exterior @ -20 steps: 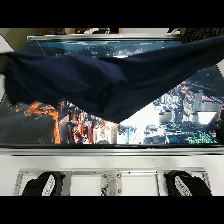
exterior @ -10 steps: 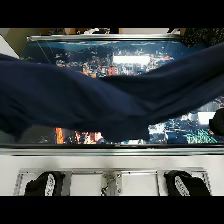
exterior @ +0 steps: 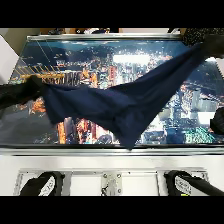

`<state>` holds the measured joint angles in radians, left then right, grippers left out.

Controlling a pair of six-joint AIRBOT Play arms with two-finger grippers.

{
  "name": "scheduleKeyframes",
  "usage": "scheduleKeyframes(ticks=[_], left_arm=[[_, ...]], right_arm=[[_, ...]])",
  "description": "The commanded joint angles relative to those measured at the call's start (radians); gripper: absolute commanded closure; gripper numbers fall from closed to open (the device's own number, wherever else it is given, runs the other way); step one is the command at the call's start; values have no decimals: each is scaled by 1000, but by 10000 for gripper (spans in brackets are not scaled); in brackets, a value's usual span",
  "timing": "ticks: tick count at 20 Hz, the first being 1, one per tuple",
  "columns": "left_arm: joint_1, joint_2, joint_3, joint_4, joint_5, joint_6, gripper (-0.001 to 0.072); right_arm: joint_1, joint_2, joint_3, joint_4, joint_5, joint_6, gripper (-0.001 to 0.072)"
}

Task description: Fold the clothes and pants, and hang the long-sleeved shirts on hangers.

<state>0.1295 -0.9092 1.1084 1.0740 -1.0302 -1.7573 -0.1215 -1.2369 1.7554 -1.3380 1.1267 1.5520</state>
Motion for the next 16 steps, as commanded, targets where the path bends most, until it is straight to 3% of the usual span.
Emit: scheduleKeyframes(ticks=[1, 2, 3, 7, 11, 16], left_arm=[[-73, -280, 41, 29, 157, 6, 517], [-57, -363, 109, 23, 122, 6, 174], [-37, -427, 174, 22, 62, -4, 37], [68, -510, 277, 34, -93, 44, 35], [166, -446, 114, 34, -95, 104, 35], [238, -424, -96, 31, -79, 105, 35]], right_arm=[[18, -215, 19, 98, -173, 19, 288], [11, -239, 22, 152, -196, 19, 83], [0, -243, 22, 182, -198, 19, 58], [-53, -183, 18, 156, -77, -58, 60], [-55, -72, -158, 47, 139, -77, 60], [-19, 76, -652, 51, 109, 121, 60]])
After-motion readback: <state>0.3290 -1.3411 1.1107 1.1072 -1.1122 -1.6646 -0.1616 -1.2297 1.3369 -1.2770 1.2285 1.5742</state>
